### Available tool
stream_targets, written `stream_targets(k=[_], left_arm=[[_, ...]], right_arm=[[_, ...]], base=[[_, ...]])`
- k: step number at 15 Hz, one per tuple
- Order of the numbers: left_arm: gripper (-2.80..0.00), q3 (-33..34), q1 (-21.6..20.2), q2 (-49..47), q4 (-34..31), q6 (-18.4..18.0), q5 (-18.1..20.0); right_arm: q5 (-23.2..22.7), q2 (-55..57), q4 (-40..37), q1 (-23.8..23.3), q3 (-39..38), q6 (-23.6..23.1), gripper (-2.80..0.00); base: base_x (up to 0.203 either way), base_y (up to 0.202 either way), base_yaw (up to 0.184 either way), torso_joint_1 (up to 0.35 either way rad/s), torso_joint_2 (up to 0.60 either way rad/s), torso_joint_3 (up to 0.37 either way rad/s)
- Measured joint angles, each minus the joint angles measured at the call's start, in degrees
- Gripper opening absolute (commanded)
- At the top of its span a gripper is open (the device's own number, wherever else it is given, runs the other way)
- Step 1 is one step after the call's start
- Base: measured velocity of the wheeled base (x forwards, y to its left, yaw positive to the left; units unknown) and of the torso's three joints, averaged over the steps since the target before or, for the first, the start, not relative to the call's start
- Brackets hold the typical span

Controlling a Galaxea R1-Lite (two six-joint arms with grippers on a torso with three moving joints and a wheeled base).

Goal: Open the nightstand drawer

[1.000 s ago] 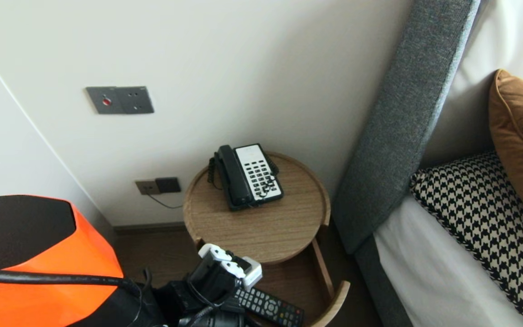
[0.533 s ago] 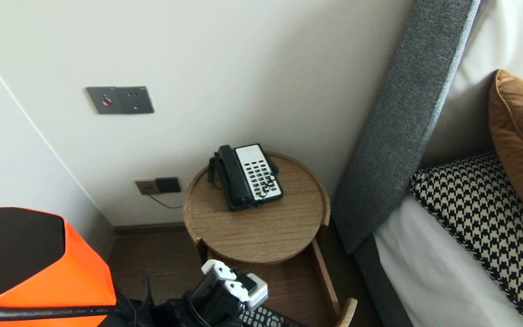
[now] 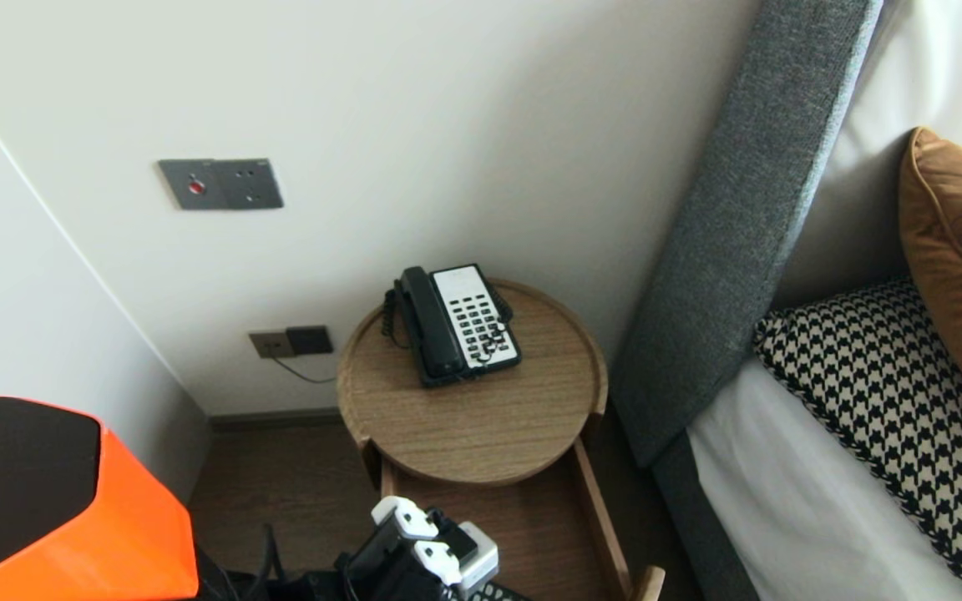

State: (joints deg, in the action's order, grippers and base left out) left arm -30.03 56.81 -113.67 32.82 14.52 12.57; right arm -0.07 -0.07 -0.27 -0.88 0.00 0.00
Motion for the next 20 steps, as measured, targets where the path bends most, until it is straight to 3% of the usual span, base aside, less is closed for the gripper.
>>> stream_targets(k=[3,10,12,15,16,20], left_arm=[[-2.80,-0.24,-0.80,0.83,0.00,1.12,-0.36],[-2.80,2.03,-9.03,8.17,-3.40,1.53,-0.37],[-2.80,5.10,-10.50,10.22,-3.30,-2.46,-0.29],[-2.80,9.57,-12.21,12.17,-3.95,-13.13,-1.47],[-2.80,10.54,-12.48,12.65,-4.26,-15.13,-1.72],[-2.80,11.62,-13.55,14.42,-4.38,-15.63,-2.61]], right_arm=[[0.00,0.00,0.00,0.00,0.00,0.00,-2.80],[0.00,0.00,0.00,0.00,0.00,0.00,-2.80],[0.00,0.00,0.00,0.00,0.00,0.00,-2.80],[0.00,0.00,0.02,0.00,0.00,0.00,-2.80],[0.00,0.00,0.00,0.00,0.00,0.00,-2.80],[0.00,0.00,0.00,0.00,0.00,0.00,-2.80]], base=[[0.000,0.000,0.000,0.000,0.00,0.000],[0.000,0.000,0.000,0.000,0.00,0.000],[0.000,0.000,0.000,0.000,0.00,0.000],[0.000,0.000,0.000,0.000,0.00,0.000],[0.000,0.000,0.000,0.000,0.00,0.000],[0.000,0.000,0.000,0.000,0.00,0.000]])
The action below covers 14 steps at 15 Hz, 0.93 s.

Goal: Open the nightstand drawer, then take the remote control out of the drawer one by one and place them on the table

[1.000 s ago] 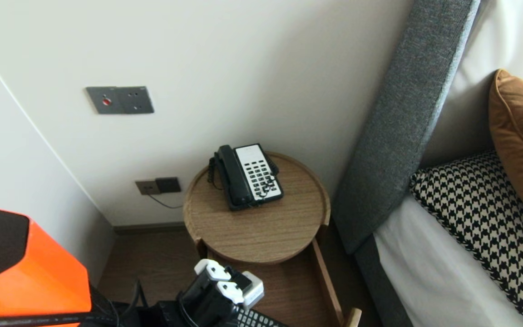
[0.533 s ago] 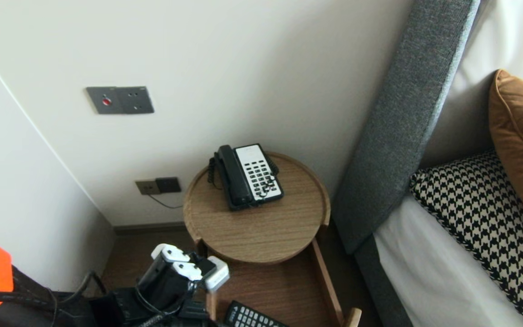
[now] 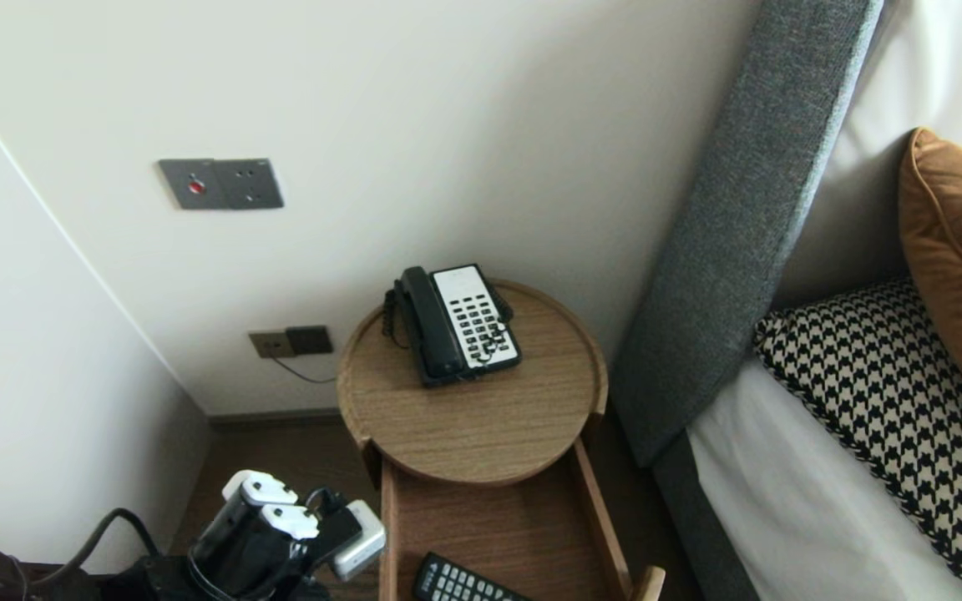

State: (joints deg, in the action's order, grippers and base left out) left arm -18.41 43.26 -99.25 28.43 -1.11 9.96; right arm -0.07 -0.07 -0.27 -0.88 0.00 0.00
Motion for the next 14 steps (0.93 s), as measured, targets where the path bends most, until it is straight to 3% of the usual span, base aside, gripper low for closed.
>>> stream_targets(k=[11,12,13,14], left_arm=[[-2.80,-1.95,-0.32,0.63,-3.60,-0.26,-1.59],[-2.22,-2.07,-0.30,0.54,-3.50,-0.25,-2.43],[0.00,-2.15,-0.28,0.42,-3.25,-0.26,-3.19],[0.00,-2.23,-0.28,0.32,-3.16,-0.26,-3.96]], right_arm=[[0.00,0.00,0.00,0.00,0.02,0.00,-2.80],[0.00,0.00,0.00,0.00,0.02,0.00,-2.80],[0.00,0.00,0.00,0.02,0.02,0.00,-2.80],[0.00,0.00,0.00,0.02,0.02,0.00,-2.80]], base=[[0.000,0.000,0.000,0.000,0.00,0.000],[0.000,0.000,0.000,0.000,0.00,0.000],[0.000,0.000,0.000,0.000,0.00,0.000],[0.000,0.000,0.000,0.000,0.00,0.000]])
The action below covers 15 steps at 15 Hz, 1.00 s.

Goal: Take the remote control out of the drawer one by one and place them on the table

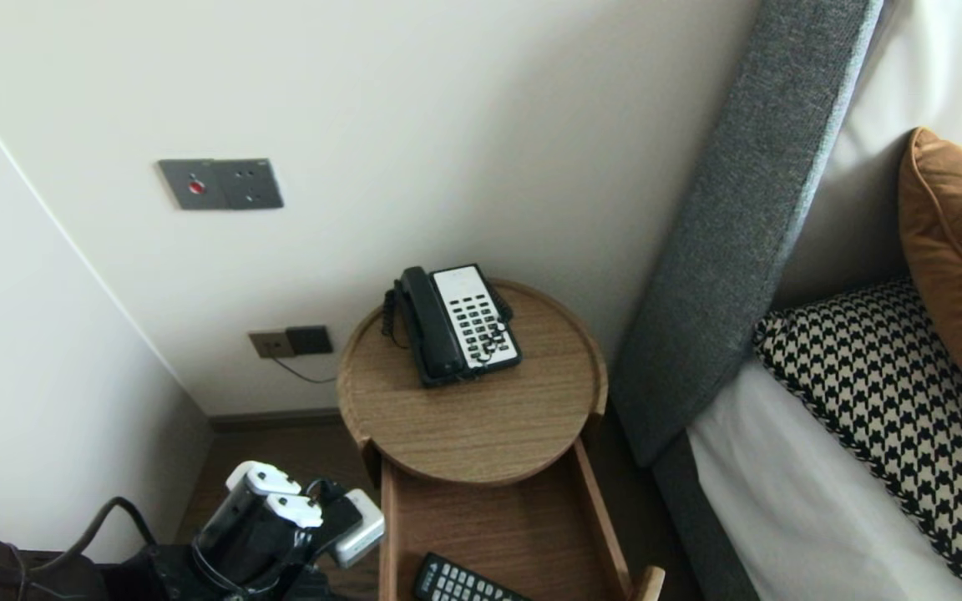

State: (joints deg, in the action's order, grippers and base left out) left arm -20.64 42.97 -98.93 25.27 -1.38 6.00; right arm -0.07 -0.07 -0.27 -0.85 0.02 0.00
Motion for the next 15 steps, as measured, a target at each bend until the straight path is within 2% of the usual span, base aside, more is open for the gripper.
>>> stream_targets(k=[4,7,8,11,15], left_arm=[[0.00,-1.28,-0.06,-0.09,-0.12,-0.41,-2.16],[0.00,-2.43,-0.69,-1.00,-0.03,-2.56,-9.30],[0.00,-3.22,-0.76,-1.56,0.11,-4.39,-9.83],[0.00,-6.49,-0.83,-3.08,-0.45,-9.92,-7.74],[0.00,-10.35,0.58,-5.46,-0.94,-10.98,-6.27]], right_arm=[[0.00,0.00,0.00,-0.02,0.00,0.00,-2.80],[0.00,0.00,0.01,0.00,0.00,0.00,-2.80],[0.00,0.00,0.00,0.00,0.00,0.00,-2.80],[0.00,0.00,0.00,-0.02,0.00,0.00,-2.80],[0.00,0.00,0.02,-0.02,0.00,0.00,-2.80]], base=[[0.000,0.000,0.000,0.000,0.00,0.000],[0.000,0.000,0.000,0.000,0.00,0.000],[0.000,0.000,0.000,0.000,0.00,0.000],[0.000,0.000,0.000,0.000,0.00,0.000],[0.000,0.000,0.000,0.000,0.00,0.000]])
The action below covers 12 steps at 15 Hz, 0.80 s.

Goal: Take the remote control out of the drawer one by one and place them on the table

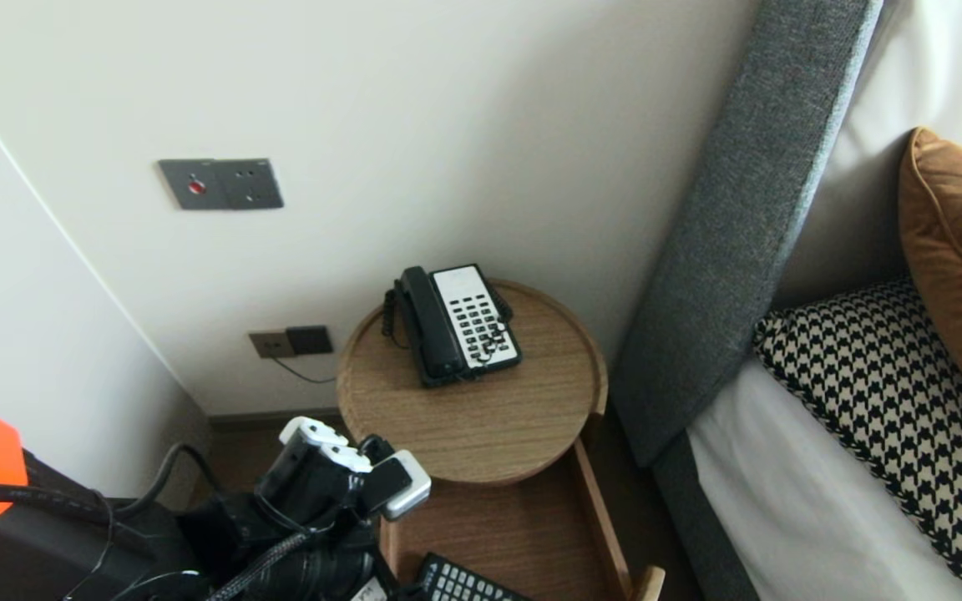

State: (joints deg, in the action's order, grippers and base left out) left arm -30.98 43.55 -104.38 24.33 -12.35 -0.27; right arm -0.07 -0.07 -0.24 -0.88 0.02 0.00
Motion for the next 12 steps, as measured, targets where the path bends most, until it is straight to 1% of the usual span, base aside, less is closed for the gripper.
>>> stream_targets(k=[1,4,7,10,12], left_arm=[[0.00,-1.17,0.48,-0.89,-0.68,-0.86,0.27],[0.00,-4.56,1.24,-4.09,-3.38,-6.95,0.51],[0.00,-8.09,1.69,-8.95,-3.72,-9.09,0.93],[0.00,-11.83,1.81,-13.29,-3.77,-13.28,4.91],[0.00,-13.60,1.98,-15.71,-3.80,-14.16,5.55]], right_arm=[[0.00,0.00,-0.02,0.00,0.00,0.00,-2.80],[0.00,0.00,-0.02,-0.02,0.00,0.00,-2.80],[0.00,0.00,-0.01,0.02,0.00,0.00,-2.80],[0.00,0.00,0.00,0.00,0.00,0.00,-2.80],[0.00,0.00,0.00,0.00,-0.02,0.00,-2.80]], base=[[0.000,0.000,0.000,0.000,0.00,0.000],[0.000,0.000,0.000,0.000,0.00,0.000],[0.000,0.000,0.000,0.000,0.00,0.000],[0.000,0.000,0.000,0.000,0.00,0.000],[0.000,0.000,0.000,0.000,0.00,0.000]])
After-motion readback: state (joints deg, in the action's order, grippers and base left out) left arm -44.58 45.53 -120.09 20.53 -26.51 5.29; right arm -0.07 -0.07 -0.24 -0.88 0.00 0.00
